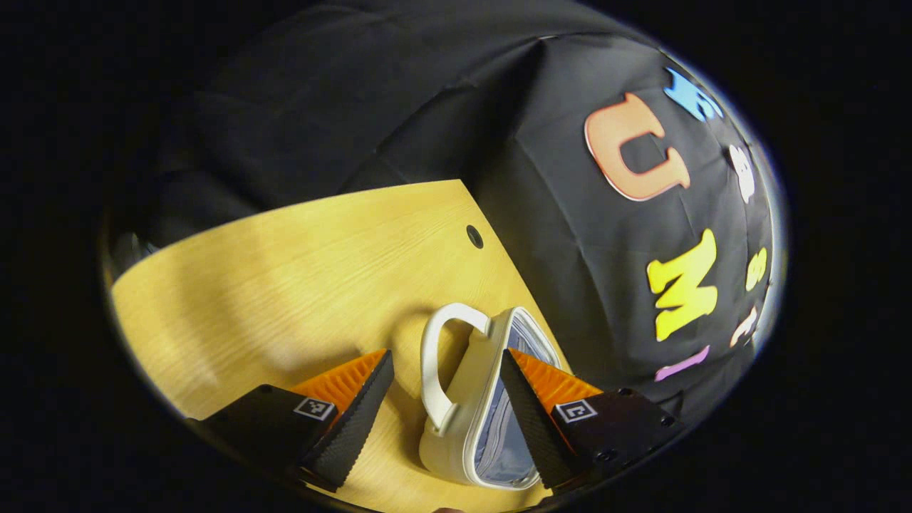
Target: First open the suitcase, pack the skin care products into it, and then close the suitcase.
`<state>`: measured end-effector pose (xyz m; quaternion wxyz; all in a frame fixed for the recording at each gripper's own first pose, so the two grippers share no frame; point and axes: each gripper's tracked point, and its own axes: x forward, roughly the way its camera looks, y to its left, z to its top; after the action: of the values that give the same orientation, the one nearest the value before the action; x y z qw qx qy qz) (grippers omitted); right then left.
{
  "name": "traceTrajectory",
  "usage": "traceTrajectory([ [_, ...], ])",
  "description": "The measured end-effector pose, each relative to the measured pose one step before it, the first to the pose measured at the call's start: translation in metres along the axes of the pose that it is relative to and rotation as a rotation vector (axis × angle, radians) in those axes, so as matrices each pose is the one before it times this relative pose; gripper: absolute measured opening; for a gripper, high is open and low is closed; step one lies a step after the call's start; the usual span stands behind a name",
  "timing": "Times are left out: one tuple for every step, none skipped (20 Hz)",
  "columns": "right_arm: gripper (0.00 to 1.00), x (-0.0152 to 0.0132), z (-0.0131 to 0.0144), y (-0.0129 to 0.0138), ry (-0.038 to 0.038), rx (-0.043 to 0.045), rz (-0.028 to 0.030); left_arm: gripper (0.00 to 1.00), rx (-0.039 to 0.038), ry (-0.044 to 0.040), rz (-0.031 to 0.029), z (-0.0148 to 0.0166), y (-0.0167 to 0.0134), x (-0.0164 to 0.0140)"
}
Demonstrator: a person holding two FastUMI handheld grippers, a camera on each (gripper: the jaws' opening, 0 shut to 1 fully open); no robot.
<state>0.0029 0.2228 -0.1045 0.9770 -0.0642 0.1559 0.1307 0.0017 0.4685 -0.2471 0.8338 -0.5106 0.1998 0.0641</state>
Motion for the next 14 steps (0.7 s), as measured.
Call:
traceTrajectory([
  [0.81, -0.00678, 0.00112, -0.01265, -0.01031, 0.00468, -0.02739, 1.00, -0.02447, 0.00885, -0.00353, -0.00182, 0.00484, 0.00414],
  [0.81, -0.00587, 0.00107, -0.01132, -0.00355, 0.00452, -0.02041, 0.92, -0.02720, 0.01067, -0.01977, -0.00103, 0.00078, 0.00480],
  [0.81, -0.00409, -0.00271, -0.01185, 0.00211, 0.00261, -0.02378, 0.78, -0.04042, 0.00991, -0.02208, -0.00207, -0.00129, 0.00422],
  [0.81, -0.00373, -0.00142, -0.01113, 0.00372, 0.00364, -0.02220, 0.76, -0.03407, 0.00480, -0.01474, -0.00122, -0.00138, 0.00395],
  [0.81, -0.00262, -0.00020, -0.00971, 0.00165, 0.00861, -0.02113, 0.78, -0.02022, 0.00610, -0.01630, -0.00204, -0.00107, 0.00534],
  [0.81, -0.00292, 0.00037, -0.00885, 0.00107, 0.01003, -0.01990, 0.52, -0.01155, -0.00274, -0.01239, -0.00104, -0.00164, 0.00391],
  [0.81, -0.00257, 0.00005, -0.00752, -0.00220, 0.01158, -0.01643, 0.44, -0.00310, -0.01364, 0.01935, 0.00229, 0.00359, 0.00101],
  [0.81, -0.00304, 0.00149, -0.00899, -0.00226, 0.00667, -0.01638, 0.39, 0.00123, -0.00598, 0.01859, -0.00206, 0.00276, 0.00510],
  [0.81, -0.00289, 0.00055, -0.00719, -0.00282, 0.00553, -0.01078, 0.16, 0.00207, -0.00302, 0.01104, 0.00007, 0.00163, 0.00026],
  [0.81, -0.00208, 0.00096, -0.00484, -0.00321, 0.00360, -0.00359, 0.13, 0.00172, -0.00851, 0.00370, 0.00291, -0.00189, -0.00377],
  [0.81, -0.00003, -0.00083, -0.00225, 0.00045, 0.00353, -0.00120, 0.20, 0.00753, -0.00519, -0.00402, 0.00043, -0.00564, -0.00343],
  [0.81, -0.00170, 0.00138, -0.00278, -0.00350, 0.00557, 0.00237, 0.09, 0.02112, -0.00577, -0.00219, -0.00065, -0.00614, -0.00196],
  [0.81, -0.00123, 0.00165, -0.00517, -0.00737, 0.00336, 0.00088, 0.08, 0.03130, -0.00807, -0.00105, 0.00163, -0.00788, -0.00342],
  [0.81, -0.00099, 0.00401, -0.00464, -0.01430, -0.00212, -0.00260, 0.06, 0.03209, -0.01049, 0.00028, 0.00263, -0.01105, -0.00135],
])
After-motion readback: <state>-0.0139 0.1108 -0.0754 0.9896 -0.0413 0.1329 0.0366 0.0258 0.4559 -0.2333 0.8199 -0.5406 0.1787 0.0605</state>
